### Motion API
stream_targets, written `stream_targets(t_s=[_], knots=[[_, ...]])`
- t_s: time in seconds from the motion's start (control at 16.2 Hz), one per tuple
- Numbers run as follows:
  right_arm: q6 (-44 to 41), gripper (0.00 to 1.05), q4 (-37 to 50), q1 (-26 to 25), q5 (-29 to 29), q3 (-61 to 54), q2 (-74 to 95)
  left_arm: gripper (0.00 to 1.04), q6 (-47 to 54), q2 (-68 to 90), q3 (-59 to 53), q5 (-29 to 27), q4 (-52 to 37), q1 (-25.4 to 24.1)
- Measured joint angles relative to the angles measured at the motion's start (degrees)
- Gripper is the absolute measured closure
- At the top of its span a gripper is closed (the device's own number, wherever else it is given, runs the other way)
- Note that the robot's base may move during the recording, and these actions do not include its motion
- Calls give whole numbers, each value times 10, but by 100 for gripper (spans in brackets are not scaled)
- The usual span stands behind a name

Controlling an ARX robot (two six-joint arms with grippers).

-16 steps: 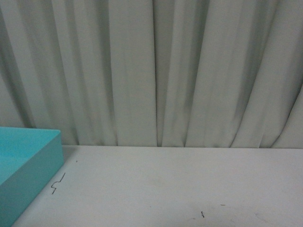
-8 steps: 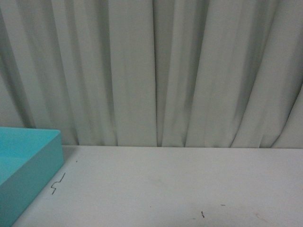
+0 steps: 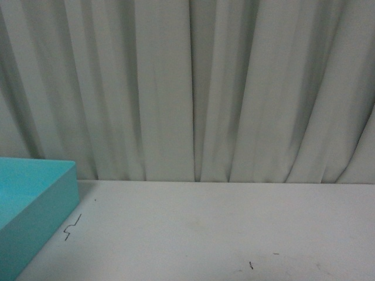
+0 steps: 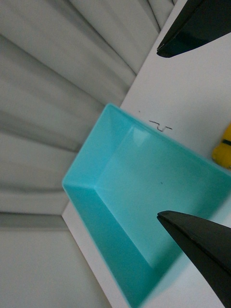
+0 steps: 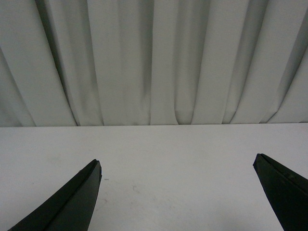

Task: Wind up and store yellow beetle toy

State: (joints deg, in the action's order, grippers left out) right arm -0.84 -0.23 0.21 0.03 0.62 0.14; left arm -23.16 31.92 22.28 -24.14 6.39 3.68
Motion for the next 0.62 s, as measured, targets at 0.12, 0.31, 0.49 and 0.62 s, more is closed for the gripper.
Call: stream_targets(t_s=[0.12, 0.31, 0.49, 0.62], knots=[[0, 7, 0, 0, 1, 0, 0, 7, 49, 134, 37, 35, -89, 4], [0, 7, 0, 0, 0, 0, 0, 7, 167, 301, 119, 112, -167, 38], [0, 7, 0, 0, 0, 0, 0, 7, 389, 406, 199, 223, -87, 70], [0, 7, 0, 0, 0, 0, 0, 7, 540, 438, 233, 270, 16, 65]])
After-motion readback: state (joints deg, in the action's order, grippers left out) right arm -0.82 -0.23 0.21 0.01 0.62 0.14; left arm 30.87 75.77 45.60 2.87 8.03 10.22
